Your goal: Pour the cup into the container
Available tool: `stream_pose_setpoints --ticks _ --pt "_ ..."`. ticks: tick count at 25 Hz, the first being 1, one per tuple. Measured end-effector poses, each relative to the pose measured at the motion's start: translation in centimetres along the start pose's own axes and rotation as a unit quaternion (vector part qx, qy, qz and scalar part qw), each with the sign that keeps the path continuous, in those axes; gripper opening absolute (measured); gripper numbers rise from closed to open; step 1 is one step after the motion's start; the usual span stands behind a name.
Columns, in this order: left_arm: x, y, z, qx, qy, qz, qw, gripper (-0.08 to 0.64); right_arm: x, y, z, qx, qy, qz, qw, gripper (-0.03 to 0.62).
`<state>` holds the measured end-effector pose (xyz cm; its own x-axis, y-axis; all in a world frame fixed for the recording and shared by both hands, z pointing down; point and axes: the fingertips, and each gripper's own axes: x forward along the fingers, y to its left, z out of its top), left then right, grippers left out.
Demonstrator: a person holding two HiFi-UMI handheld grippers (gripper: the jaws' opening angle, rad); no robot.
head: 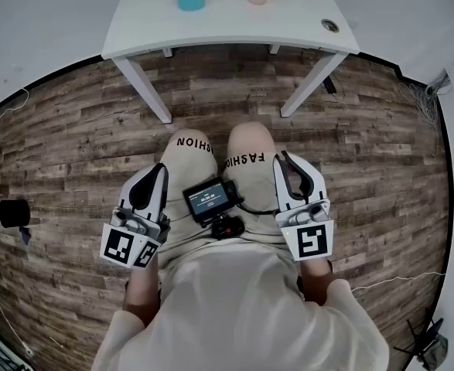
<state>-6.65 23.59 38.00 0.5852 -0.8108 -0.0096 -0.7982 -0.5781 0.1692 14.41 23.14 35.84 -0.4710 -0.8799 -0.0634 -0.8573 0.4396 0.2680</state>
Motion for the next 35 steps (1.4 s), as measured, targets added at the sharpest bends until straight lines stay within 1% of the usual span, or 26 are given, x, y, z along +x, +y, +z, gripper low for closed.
stream_pose_setpoints --ticks 2,5,7,11,14,19,23,29,35 --pt "-0.3 -0.1 0.1 0.001 0.0 0.001 1.0 0.011 0.0 0.0 -0.1 0.013 0.003 0.005 1.0 0.041" --pt "-0.8 0.0 0.3 0.001 -0.002 0.002 1.0 0.011 -0.1 0.1 -0.1 0.059 -0.003 0.022 0.998 0.044" --pt "-1.1 0.1 0.4 0.0 -0.004 0.003 1.0 0.011 -0.1 0.0 0.0 0.074 -0.004 0.024 0.997 0.055" --pt "-1.5 0.4 0.3 -0.002 -0.006 0.006 1.0 0.011 -0.3 0.2 0.4 0.063 -0.003 0.023 0.998 0.057" --pt "-1.0 0.5 -0.1 -0.004 -0.005 0.007 1.0 0.011 -0.3 0.0 -0.2 0.063 0.001 0.028 0.998 0.06" --pt "0.4 0.5 -0.6 -0.003 -0.001 0.0 1.0 0.011 0.3 -0.8 -1.0 0.075 0.006 0.031 0.997 0.085" --pt "2.6 1.4 -1.1 0.006 0.009 -0.009 0.9999 0.011 2.1 -1.3 -1.7 0.08 0.008 0.035 0.996 0.094" --pt "5.6 3.1 -2.0 0.001 0.021 -0.011 0.9997 0.011 5.3 -2.1 -2.7 0.068 0.013 0.047 0.996 0.094" --pt "7.8 4.6 -2.9 -0.003 0.029 -0.015 0.9994 0.011 7.8 -2.9 -4.0 0.076 0.022 0.044 0.996 0.094"
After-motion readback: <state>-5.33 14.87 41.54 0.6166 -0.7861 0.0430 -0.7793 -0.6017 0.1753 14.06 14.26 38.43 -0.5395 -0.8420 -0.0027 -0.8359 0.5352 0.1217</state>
